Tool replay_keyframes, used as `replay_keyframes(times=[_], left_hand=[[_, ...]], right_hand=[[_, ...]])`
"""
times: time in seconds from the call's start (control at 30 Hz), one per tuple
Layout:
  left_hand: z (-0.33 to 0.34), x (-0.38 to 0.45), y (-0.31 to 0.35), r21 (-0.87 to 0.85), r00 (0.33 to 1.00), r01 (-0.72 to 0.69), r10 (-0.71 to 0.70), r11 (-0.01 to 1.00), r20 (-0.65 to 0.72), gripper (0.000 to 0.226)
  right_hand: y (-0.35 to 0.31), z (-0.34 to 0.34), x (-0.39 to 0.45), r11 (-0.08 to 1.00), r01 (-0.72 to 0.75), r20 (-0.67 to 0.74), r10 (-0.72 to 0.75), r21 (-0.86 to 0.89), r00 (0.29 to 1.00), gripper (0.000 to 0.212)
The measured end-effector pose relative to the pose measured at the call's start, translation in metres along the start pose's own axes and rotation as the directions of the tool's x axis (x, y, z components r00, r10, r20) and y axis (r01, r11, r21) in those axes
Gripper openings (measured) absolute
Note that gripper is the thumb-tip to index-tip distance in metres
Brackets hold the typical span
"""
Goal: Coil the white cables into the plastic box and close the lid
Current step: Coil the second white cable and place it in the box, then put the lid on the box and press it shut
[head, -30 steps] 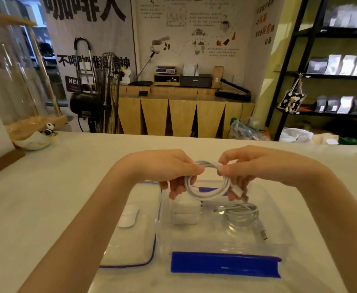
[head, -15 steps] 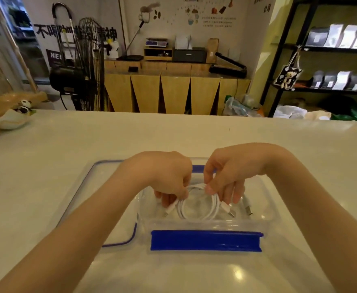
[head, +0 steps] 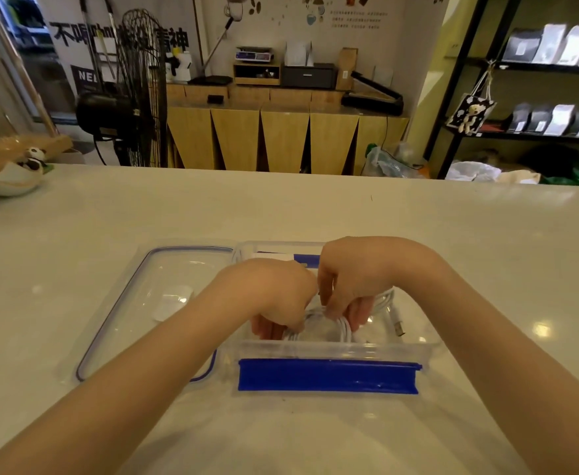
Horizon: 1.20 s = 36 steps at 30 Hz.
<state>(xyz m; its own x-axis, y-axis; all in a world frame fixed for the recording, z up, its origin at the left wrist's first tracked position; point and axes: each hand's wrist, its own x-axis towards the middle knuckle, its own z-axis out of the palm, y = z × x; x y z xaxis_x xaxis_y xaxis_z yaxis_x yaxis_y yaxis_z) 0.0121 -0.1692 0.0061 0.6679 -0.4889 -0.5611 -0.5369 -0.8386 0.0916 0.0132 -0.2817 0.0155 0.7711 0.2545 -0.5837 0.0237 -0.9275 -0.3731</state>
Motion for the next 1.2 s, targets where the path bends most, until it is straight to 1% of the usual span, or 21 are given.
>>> replay_keyframes(times=[0.03, 0.1, 0.17, 0.23, 0.27, 0.33, 0.4, 0.47, 0.53, 0.6, 0.67, 0.7, 0.8, 0.87, 0.9, 0.97, 1.03, 1.1, 1.17, 1.2], left_hand=[[0.0, -0.001, 0.0, 0.012, 1.0, 0.0, 0.0, 1.0, -0.006, 0.012], [-0.001, -0.003, 0.0, 0.034, 1.0, 0.006, -0.005, 0.999, -0.014, 0.012], [-0.003, -0.004, -0.002, -0.03, 1.0, 0.016, -0.016, 0.999, 0.01, 0.022], [-0.005, -0.007, -0.004, -0.132, 0.998, 0.022, -0.014, 0.991, 0.059, 0.023], [-0.006, -0.01, -0.006, -0.154, 0.998, 0.013, -0.003, 0.988, 0.065, 0.021], [-0.01, -0.015, -0.01, -0.158, 0.999, -0.014, 0.022, 0.987, 0.046, 0.026], [-0.015, -0.023, -0.017, -0.164, 0.999, -0.041, 0.041, 0.986, -0.005, 0.029], [-0.022, -0.031, -0.027, -0.17, 0.994, -0.082, 0.068, 0.982, -0.085, 0.027], [-0.026, -0.043, -0.038, -0.197, 0.98, -0.127, 0.093, 0.972, -0.173, 0.024], [-0.025, -0.055, -0.049, -0.238, 0.957, -0.156, 0.086, 0.959, -0.278, 0.022], [-0.016, -0.066, -0.063, -0.281, 0.917, -0.164, 0.041, 0.946, -0.398, 0.021], [-0.01, -0.069, -0.07, -0.297, 0.884, -0.165, 0.008, 0.941, -0.467, 0.021], [0.017, -0.075, -0.092, -0.36, 0.733, -0.156, -0.137, 0.92, -0.667, 0.024], [0.039, -0.077, -0.107, -0.434, 0.645, -0.121, -0.262, 0.893, -0.718, 0.026], [0.051, -0.079, -0.116, -0.463, 0.615, -0.09, -0.316, 0.882, -0.722, 0.026], [0.073, -0.081, -0.13, -0.516, 0.586, -0.014, -0.412, 0.856, -0.698, 0.03], [0.091, -0.082, -0.139, -0.567, 0.578, 0.096, -0.51, 0.818, -0.637, 0.037], [0.103, -0.082, -0.143, -0.62, 0.546, 0.202, -0.612, 0.759, -0.572, 0.044], [0.111, -0.082, -0.144, -0.66, 0.509, 0.241, -0.672, 0.711, -0.538, 0.046], [0.113, -0.082, -0.144, -0.674, 0.495, 0.238, -0.684, 0.699, -0.535, 0.045]], right_hand=[[0.0, -0.001, 0.0, 1.0, 0.003, -0.011, -0.003, -0.009, 1.0, 0.024], [0.0, -0.002, -0.003, 0.999, 0.018, -0.045, -0.02, -0.038, 0.999, 0.023], [0.001, -0.003, -0.005, 0.999, 0.03, -0.079, -0.033, -0.039, 0.996, 0.021], [0.0, -0.004, -0.007, 0.999, 0.04, -0.102, -0.042, -0.021, 0.994, 0.021], [0.0, -0.006, -0.008, 0.999, 0.048, -0.114, -0.05, -0.018, 0.992, 0.021], [0.001, -0.008, -0.01, 0.997, 0.07, -0.15, -0.072, -0.019, 0.986, 0.021], [0.001, -0.012, -0.013, 0.993, 0.115, -0.204, -0.114, -0.007, 0.972, 0.021], [0.0, -0.015, -0.017, 0.982, 0.189, -0.272, -0.181, 0.004, 0.945, 0.017], [-0.005, -0.017, -0.02, 0.958, 0.285, -0.35, -0.266, 0.003, 0.898, 0.013], [-0.013, -0.019, -0.018, 0.928, 0.373, -0.407, -0.337, 0.009, 0.849, 0.011], [-0.024, -0.021, -0.009, 0.9, 0.436, -0.428, -0.387, 0.019, 0.817, 0.011], [-0.03, -0.023, -0.002, 0.889, 0.457, -0.431, -0.407, 0.016, 0.806, 0.011], [-0.05, -0.032, 0.023, 0.871, 0.491, -0.425, -0.458, -0.036, 0.781, 0.014], [-0.064, -0.037, 0.044, 0.869, 0.488, -0.404, -0.475, -0.076, 0.782, 0.017], [-0.07, -0.039, 0.055, 0.872, 0.478, -0.388, -0.479, -0.105, 0.788, 0.019], [-0.08, -0.038, 0.079, 0.882, 0.434, -0.349, -0.472, -0.186, 0.81, 0.023], [-0.087, -0.035, 0.101, 0.894, 0.37, -0.303, -0.436, -0.251, 0.847, 0.026], [-0.091, -0.03, 0.118, 0.909, 0.303, -0.247, -0.376, -0.287, 0.893, 0.026], [-0.095, -0.023, 0.13, 0.914, 0.238, -0.214, -0.317, -0.328, 0.924, 0.026], [-0.097, -0.021, 0.134, 0.908, 0.222, -0.216, -0.311, -0.356, 0.925, 0.026]])
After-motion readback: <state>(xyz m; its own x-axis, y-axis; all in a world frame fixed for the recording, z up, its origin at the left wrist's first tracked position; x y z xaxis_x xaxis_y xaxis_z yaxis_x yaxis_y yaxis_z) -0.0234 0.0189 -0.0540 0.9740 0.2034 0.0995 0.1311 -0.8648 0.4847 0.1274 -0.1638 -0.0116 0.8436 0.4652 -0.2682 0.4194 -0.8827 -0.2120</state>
